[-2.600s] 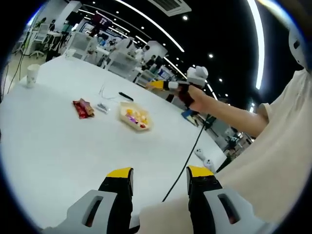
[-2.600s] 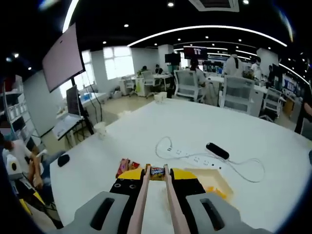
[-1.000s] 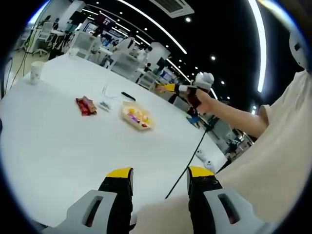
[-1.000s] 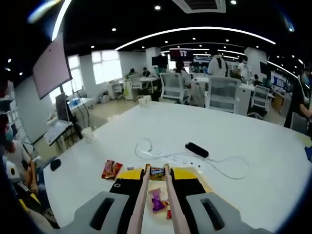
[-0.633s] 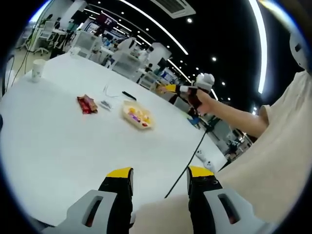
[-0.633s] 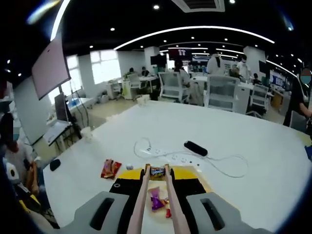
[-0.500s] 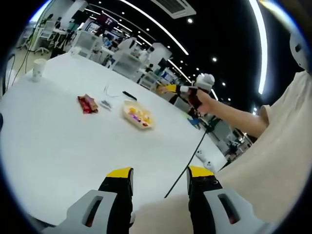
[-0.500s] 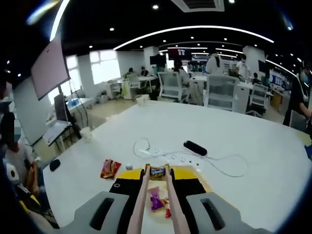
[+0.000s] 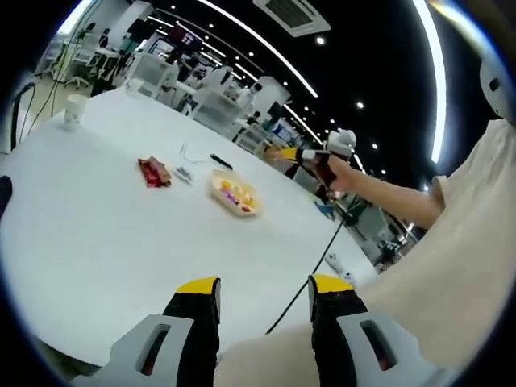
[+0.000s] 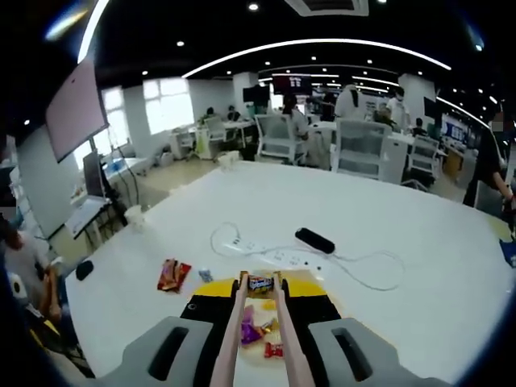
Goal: Place the target food into the container with the food tongs after gripping and lifting it, then release it inside without dropping or visibly crushing the food.
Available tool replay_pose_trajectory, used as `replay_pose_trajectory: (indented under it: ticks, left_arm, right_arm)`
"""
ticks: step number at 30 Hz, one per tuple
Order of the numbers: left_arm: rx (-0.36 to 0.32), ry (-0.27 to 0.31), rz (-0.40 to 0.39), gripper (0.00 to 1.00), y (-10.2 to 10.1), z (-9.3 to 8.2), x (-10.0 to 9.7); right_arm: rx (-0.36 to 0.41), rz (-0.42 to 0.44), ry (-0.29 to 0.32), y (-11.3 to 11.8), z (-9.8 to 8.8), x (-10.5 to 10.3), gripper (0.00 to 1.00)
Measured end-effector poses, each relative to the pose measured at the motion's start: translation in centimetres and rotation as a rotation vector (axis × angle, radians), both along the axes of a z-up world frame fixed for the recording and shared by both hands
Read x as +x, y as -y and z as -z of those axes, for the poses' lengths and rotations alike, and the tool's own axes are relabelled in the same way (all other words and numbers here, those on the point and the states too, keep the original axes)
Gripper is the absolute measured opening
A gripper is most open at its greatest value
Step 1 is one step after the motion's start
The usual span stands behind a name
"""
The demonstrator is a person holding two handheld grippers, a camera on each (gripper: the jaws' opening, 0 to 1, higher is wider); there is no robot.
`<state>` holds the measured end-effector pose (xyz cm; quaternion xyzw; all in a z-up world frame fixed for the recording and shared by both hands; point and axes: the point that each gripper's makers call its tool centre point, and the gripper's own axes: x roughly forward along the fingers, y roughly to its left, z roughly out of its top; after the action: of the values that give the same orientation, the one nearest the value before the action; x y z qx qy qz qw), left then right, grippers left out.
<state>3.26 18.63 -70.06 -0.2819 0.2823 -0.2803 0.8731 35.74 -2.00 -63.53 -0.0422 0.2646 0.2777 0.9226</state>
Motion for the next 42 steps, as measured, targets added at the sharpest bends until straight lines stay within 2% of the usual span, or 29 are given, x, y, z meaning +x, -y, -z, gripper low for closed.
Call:
replay_pose_trajectory:
  ticks: [3, 7, 17, 31, 42]
  left_arm:
    - [-0.005, -0.01, -0.01, 0.42, -0.4, 0.4, -0.4]
    - [-0.014, -0.02, -0.028, 0.42, -1.1, 0.7, -0.7]
    - [-0.026, -0.014, -0.05, 0.42, -2.5, 0.8, 0.0]
    - [-0.031, -0.014, -0.06, 0.42, -2.7, 0.8, 0.0]
    - [-0.027, -0.013, -0.058, 0.42, -2.6, 0.7, 0.0]
  right_arm:
    - [-0.008, 0.003, 0.004, -0.1, -0.4, 0.2, 0.2]
    - [-0.023, 0.002, 0.016, 0.3, -0.1, 2.1, 0.21]
    - [-0.051, -0.003, 0.02, 0.2, 0.1, 3.7, 0.21]
    - [-0.058, -0.011, 0.018, 0.3, 0.5, 4.5, 0.21]
    - [-0.055, -0.012, 0.019, 0.3, 0.5, 4.1, 0.21]
